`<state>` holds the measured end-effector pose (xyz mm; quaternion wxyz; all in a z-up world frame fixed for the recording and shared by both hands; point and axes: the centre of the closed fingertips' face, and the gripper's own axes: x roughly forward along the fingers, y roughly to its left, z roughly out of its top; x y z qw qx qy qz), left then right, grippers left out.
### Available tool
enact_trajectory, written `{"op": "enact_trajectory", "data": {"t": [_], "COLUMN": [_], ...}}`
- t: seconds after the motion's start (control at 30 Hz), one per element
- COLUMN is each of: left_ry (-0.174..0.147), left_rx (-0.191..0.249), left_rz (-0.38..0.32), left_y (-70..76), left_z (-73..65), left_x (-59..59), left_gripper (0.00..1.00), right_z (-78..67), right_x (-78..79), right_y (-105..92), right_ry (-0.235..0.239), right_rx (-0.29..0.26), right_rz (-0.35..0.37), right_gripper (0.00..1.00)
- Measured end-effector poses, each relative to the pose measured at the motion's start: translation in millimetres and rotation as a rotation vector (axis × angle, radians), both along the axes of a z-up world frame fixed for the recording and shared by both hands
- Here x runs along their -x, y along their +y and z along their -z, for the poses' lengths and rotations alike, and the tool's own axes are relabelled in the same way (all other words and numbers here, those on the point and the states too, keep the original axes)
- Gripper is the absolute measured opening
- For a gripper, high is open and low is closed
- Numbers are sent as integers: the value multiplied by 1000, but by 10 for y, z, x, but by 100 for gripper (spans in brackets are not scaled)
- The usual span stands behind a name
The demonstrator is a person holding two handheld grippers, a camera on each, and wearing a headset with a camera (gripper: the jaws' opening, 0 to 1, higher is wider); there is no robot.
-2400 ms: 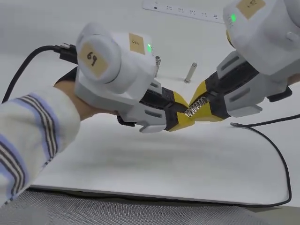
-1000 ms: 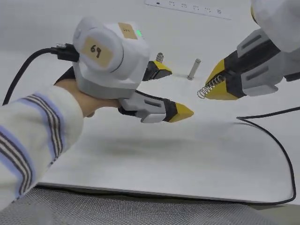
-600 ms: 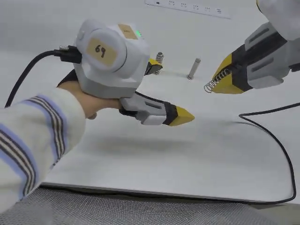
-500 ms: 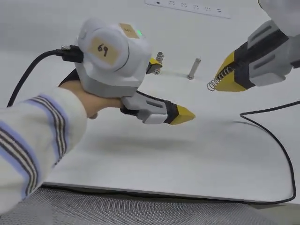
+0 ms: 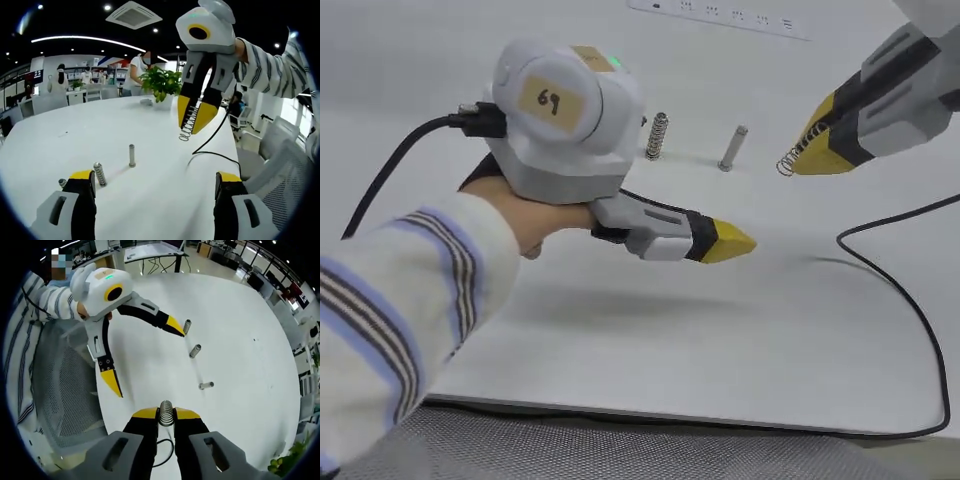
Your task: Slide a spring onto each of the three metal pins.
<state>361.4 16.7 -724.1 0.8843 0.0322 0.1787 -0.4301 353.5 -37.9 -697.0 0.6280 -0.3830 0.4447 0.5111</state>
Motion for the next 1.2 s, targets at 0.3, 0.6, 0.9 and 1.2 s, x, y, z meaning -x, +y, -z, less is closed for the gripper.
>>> {"op": "enact_trajectory", "data": {"t": [0.3,0.6,0.9,1.2], "left_ry": [18,32,30,33], "left_rx": [0,34,43,49], "left_rz": [-13,-31,-34,-37], "left_y": [16,36,37,40], "left_z": [48,12,-7,-36], "left_x": [-2,-5,-15,-5], "left_gripper": [98,97,96,97], "right_z": [8,86,168,293], "right_x": [-201,-416,-635,-856], "right_y": [24,38,107,88], "right_ry": [-6,-1,-19,-24], "right_rx": [28,73,106,144], "right_rz": [-11,-34,-56,-39], "right_gripper": [8,8,8,8]}}
